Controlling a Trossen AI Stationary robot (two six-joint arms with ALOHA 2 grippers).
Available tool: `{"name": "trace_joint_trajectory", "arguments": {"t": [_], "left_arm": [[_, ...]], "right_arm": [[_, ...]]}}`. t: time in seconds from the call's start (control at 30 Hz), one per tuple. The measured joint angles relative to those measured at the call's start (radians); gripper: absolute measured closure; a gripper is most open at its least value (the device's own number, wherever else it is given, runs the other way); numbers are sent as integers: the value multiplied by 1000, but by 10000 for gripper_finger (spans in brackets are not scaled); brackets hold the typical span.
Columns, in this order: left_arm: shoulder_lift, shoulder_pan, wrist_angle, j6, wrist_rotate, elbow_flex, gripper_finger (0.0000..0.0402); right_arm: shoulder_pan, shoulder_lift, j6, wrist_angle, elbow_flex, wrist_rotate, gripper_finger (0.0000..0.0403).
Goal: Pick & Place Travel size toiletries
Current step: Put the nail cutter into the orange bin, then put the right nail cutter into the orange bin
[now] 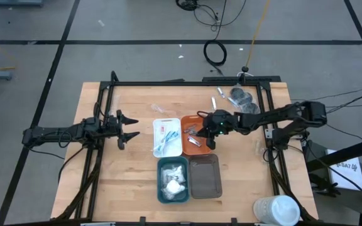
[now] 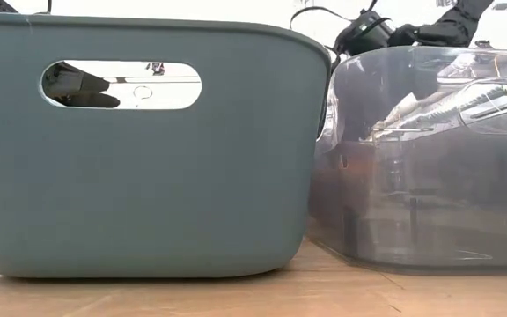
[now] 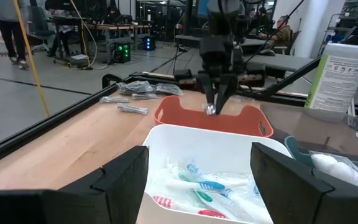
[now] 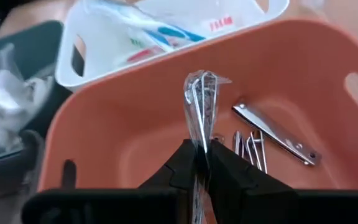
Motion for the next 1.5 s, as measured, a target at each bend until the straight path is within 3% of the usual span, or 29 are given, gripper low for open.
{"name": "trace_joint_trajectory", "arguments": {"t": [0.33,0.73,1.0,1.1,1.33,1.5], "left_arm": [[0,0,0,0,-6,0,128],[0,0,0,0,-7,0,128],[0,0,0,0,-7,0,128],[0,0,0,0,-7,0,128],[0,0,0,0,-7,0,128],[0,0,0,0,-7,0,128]], "right_arm": [[0,17,-22,25,4,2,346],[-5,2,-54,36,4,5,247],[-75,-146,-78,-36,3,12,220],[-112,-223,-93,-110,3,114,224],[-205,-309,-84,-322,3,548,224],[-313,-258,-41,-419,3,554,204]]}}
